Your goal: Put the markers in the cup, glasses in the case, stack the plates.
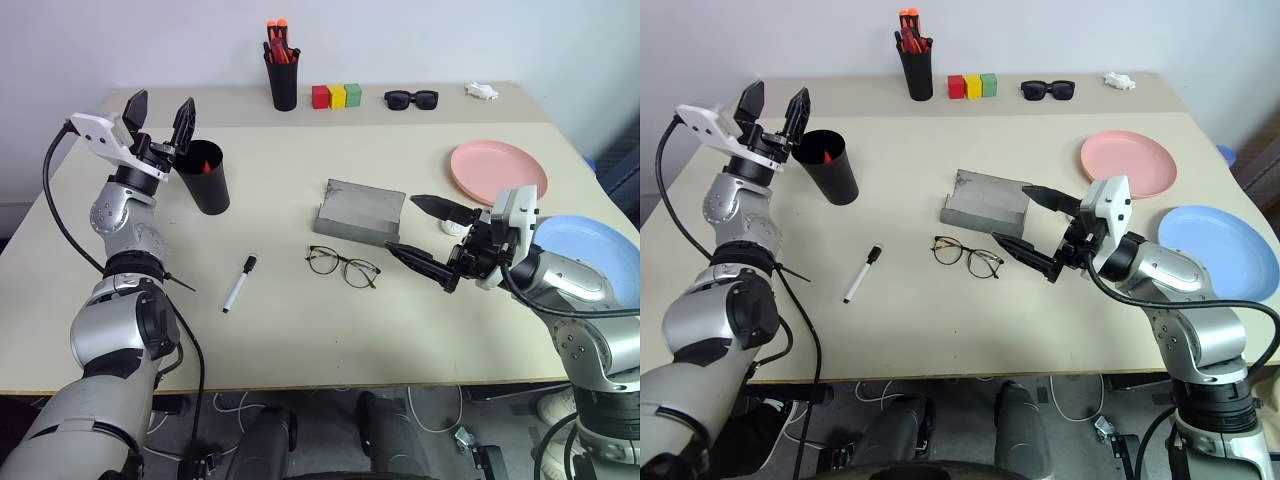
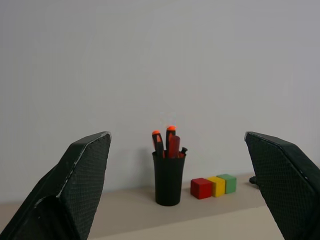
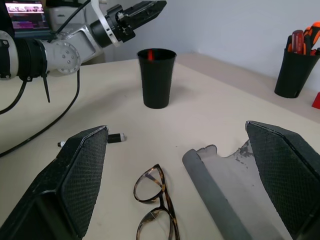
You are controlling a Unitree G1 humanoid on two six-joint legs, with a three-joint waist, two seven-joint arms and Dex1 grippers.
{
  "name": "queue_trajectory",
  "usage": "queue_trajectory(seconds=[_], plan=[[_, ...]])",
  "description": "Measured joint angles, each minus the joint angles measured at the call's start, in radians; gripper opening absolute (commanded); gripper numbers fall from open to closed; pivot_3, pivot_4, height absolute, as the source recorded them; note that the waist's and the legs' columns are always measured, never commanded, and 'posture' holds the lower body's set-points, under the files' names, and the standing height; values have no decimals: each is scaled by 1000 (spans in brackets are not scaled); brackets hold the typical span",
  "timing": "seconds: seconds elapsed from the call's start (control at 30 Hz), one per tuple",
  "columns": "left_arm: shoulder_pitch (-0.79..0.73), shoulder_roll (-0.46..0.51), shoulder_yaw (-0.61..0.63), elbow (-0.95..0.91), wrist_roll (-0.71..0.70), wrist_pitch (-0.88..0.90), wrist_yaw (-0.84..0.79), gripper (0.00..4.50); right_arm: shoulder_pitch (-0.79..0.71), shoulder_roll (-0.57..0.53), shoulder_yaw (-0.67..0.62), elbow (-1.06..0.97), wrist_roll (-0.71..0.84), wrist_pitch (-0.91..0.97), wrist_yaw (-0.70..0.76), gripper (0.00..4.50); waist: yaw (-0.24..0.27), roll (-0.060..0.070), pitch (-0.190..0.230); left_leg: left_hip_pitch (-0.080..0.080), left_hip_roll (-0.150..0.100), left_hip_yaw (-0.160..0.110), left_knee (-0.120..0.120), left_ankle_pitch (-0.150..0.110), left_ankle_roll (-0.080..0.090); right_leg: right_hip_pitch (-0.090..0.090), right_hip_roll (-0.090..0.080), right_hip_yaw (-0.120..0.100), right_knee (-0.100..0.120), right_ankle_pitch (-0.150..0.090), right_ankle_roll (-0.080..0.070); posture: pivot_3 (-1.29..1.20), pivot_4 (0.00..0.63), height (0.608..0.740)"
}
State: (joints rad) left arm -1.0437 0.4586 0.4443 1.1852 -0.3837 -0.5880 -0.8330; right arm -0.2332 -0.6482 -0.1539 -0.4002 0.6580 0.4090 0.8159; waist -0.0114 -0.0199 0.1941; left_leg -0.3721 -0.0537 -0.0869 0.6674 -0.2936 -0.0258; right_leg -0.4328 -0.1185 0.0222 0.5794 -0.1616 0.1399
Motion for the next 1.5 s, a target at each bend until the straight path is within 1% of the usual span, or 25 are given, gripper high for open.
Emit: queue_trajectory(seconds=[0.07, 0.13, 0.23, 0.3, 0.37, 0.4, 0.47, 0.5, 0.53, 0.57, 0.63, 0.77, 0.83, 0.97, 1.03, 1.13, 1.2, 1.27, 1.37, 1.43, 1.5], plan=[[3, 0, -1, -30, -6, 36, -16, 4467, 0, 0, 0, 0, -5, 0, -2, 4500, 0, 0, 0, 0, 0, 0, 0, 0, 0, 0, 0, 0, 0, 0, 0, 0, 150, 740], [12, 0, -6, -75, -15, 111, -18, 4467, 0, 0, 0, 0, -6, 0, -4, 4500, -1, 0, 0, 0, 0, 0, 0, 0, 0, 0, 0, 0, 0, 0, 0, 0, 150, 740], [65, 3, -42, -227, -47, 327, -50, 4467, 2, 0, 0, 0, -9, 0, -4, 4500, -2, 0, 0, 0, 0, 0, 0, 0, 0, 0, 0, 0, 1, 0, 0, 0, 150, 740], [129, 23, -76, -382, -86, 508, -93, 4467, 12, 0, -3, 0, -10, -2, -1, 4500, -4, 0, 0, 0, 0, 0, 0, 0, 0, 0, 0, 0, 2, 0, 0, 0, 150, 740], [180, 78, -113, -528, -121, 706, -115, 4467, 31, -2, -13, 0, -9, -2, 11, 4500, -9, 0, 0, -1, 0, 0, 0, 0, 0, -1, 0, 0, 3, 0, 0, 0, 150, 740], [202, 136, -142, -623, -158, 888, -120, 4467, 42, -5, -20, 0, -7, -3, 21, 4500, -11, 0, 0, -1, 1, -1, 0, 0, 0, -2, 1, 0, 4, 0, 0, 0, 150, 740], [232, 222, -172, -763, -209, 1124, -123, 4467, 47, -7, -19, -1, -7, -4, 34, 4500, -12, 0, 0, 0, 1, -1, -1, 0, 0, -2, 1, 1, 4, 0, 0, 0, 150, 740], [278, 291, -213, -874, -237, 1251, -139, 4467, 48, -7, -19, -3, -8, -6, 38, 4500, -16, 1, 0, 0, 1, 0, -1, 0, 0, -2, 1, 1, 4, 0, 0, 0, 150, 740], [327, 342, -249, -964, -248, 1341, -157, 4467, 48, -6, -18, -3, -9, -9, 38, 4500, -18, 3, -1, 1, 1, 0, -2, 0, 0, -1, 1, 2, 4, -1, 0, 0, 150, 740], [380, 375, -283, -1044, -248, 1387, -171, 4467, 47, -4, -17, -3, -10, -12, 37, 4500, -19, 4, -1, 1, 1, 0, -2, 0, 0, -1, 1, 2, 2, -1, 0, 0, 150, 740], [428, 378, -328, -1113, -249, 1460, -160, 4467, 46, 0, -16, -3, -14, -15, 36, 4500, -7, 3, -1, 1, 1, -1, -1, 0, 0, -1, 1, 1, 2, -1, -1, 0, 150, 740], [419, 366, -338, -1157, -269, 1649, -53, 4467, 46, 2, -14, -3, -17, -16, 34, 4500, 2, 1, 0, 1, 0, -1, 0, 0, -1, 0, 1, 1, 2, -1, 0, 0, 150, 740], [399, 338, -352, -1193, -264, 1736, 24, 4467, 45, 2, -12, -3, -20, -17, 35, 4500, 1, 1, 0, 1, 0, -1, 0, 0, -1, 0, 1, 1, 2, -1, 0, 0, 150, 740], [407, 285, -422, -1206, -198, 1800, 154, 4467, 42, 2, -12, -2, -25, -18, 36, 4500, -5, 2, 0, 1, 1, -1, -1, 0, -1, -1, 1, 1, 2, -1, -1, 0, 150, 740], [387, 214, -399, -1186, -170, 1891, 259, 4467, 37, 2, -10, 0, -25, -18, 36, 4500, -2, 1, 0, 1, 1, -1, -1, 1, -1, -1, 1, 1, 2, 0, -1, 0, 150, 740], [380, 152, -377, -1187, -170, 1984, 322, 4467, 33, 2, -11, 2, -26, -18, 39, 4500, -2, 1, 0, 0, 0, -1, -1, 0, -1, -1, 1, 1, 2, 0, -1, 0, 150, 740], [371, 127, -379, -1185, -169, 2016, 342, 4467, 37, -2, -13, 3, -25, -19, 51, 4500, -1, 1, 0, 0, 0, -1, -1, 1, -1, -1, 1, 1, 2, 0, -1, 0, 150, 740], [337, 127, -381, -1174, -168, 2043, 352, 4467, 60, -26, -14, 3, -25, -20, 80, 4500, 2, 1, 0, 0, 0, -1, -1, 1, -1, -1, 1, 1, 2, 0, -1, 0, 150, 740], [300, 158, -402, -1162, -166, 2049, 336, 4467, 121, -77, -19, 3, -29, -23, 131, 4500, 0, 1, 0, 1, 0, -1, -1, 1, -1, -1, 1, 1, 1, -1, 0, 0, 150, 740], [291, 171, -428, -1155, -167, 2057, 317, 4467, 149, -83, -20, 3, -34, -24, 144, 4500, -4, 1, 0, 1, 0, 0, -1, 1, -1, -1, 1, 1, 2, -1, 0, 0, 150, 740], [290, 163, -444, -1140, -169, 2065, 311, 4467, 155, -83, -19, 2, -41, -26, 144, 4500, -5, 1, 0, 1, 0, -1, -1, 1, -1, -1, 1, 1, 2, -1, 0, 0, 150, 740]])
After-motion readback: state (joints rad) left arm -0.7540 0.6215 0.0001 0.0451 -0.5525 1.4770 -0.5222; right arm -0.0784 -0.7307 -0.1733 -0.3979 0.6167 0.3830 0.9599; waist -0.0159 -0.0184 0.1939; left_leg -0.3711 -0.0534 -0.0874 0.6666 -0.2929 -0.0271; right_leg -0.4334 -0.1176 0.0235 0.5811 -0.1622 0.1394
